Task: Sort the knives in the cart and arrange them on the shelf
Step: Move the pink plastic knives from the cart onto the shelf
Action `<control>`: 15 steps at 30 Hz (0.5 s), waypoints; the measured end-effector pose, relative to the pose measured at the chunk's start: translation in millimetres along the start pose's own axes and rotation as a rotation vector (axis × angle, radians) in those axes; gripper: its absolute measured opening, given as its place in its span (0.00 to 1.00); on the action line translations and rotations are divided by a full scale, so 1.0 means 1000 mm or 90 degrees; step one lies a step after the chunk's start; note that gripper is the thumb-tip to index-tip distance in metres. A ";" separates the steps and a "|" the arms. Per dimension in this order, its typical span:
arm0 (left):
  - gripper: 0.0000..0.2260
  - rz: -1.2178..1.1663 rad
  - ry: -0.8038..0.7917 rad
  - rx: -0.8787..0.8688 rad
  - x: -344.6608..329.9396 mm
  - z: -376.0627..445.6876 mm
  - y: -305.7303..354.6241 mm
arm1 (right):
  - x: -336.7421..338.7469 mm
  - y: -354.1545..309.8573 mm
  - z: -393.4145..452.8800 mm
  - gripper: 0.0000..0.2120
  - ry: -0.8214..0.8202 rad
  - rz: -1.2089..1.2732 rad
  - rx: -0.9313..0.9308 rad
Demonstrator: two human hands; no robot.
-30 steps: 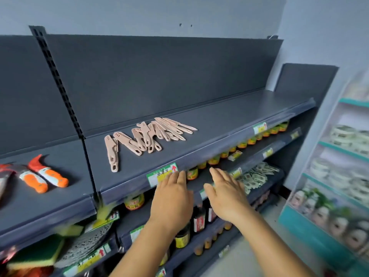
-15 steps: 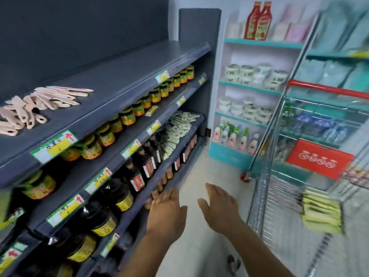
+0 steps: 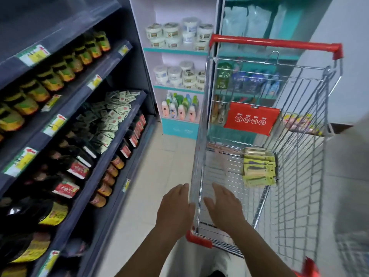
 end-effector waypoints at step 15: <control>0.26 -0.007 -0.103 0.046 -0.078 0.131 0.085 | 0.030 0.131 0.105 0.27 -0.015 0.075 -0.089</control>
Point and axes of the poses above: each hand's wrist, its own z-axis towards the middle knuckle, its own x-axis out of the back of the hand, y = z × x, the point moved 3 cm from there along z, towards the middle knuckle, and after that the axes turned 9 degrees about -z, right-handed, at the moved point
